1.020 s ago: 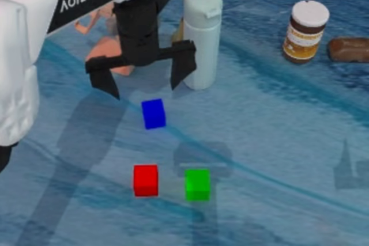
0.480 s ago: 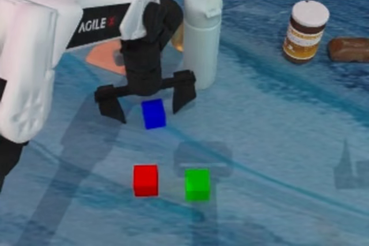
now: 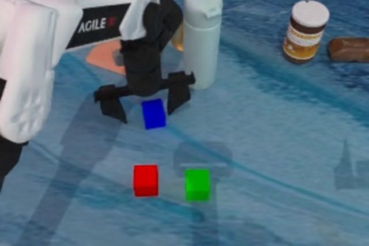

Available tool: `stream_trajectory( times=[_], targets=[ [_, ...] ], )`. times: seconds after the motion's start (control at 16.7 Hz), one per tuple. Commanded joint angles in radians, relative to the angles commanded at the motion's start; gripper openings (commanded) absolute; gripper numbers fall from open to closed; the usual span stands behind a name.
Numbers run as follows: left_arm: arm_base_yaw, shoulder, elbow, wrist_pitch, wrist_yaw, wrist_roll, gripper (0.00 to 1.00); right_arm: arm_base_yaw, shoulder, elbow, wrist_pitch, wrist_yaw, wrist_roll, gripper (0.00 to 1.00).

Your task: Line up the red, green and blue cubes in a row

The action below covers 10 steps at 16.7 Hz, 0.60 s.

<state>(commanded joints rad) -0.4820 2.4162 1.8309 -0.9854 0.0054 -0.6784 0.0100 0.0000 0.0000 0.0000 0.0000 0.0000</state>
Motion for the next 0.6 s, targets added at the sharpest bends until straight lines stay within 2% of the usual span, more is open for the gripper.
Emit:
stream_trajectory(
  times=[0.48,0.6],
  targets=[
    [0.0,0.0,0.0,0.0,0.0,0.0,0.02,0.0,0.0,0.0,0.0,0.0,0.0,1.0],
    [0.0,0.0,0.0,0.0,0.0,0.0,0.0,0.0,0.0,0.0,0.0,0.0,0.0,1.0]
  ],
)
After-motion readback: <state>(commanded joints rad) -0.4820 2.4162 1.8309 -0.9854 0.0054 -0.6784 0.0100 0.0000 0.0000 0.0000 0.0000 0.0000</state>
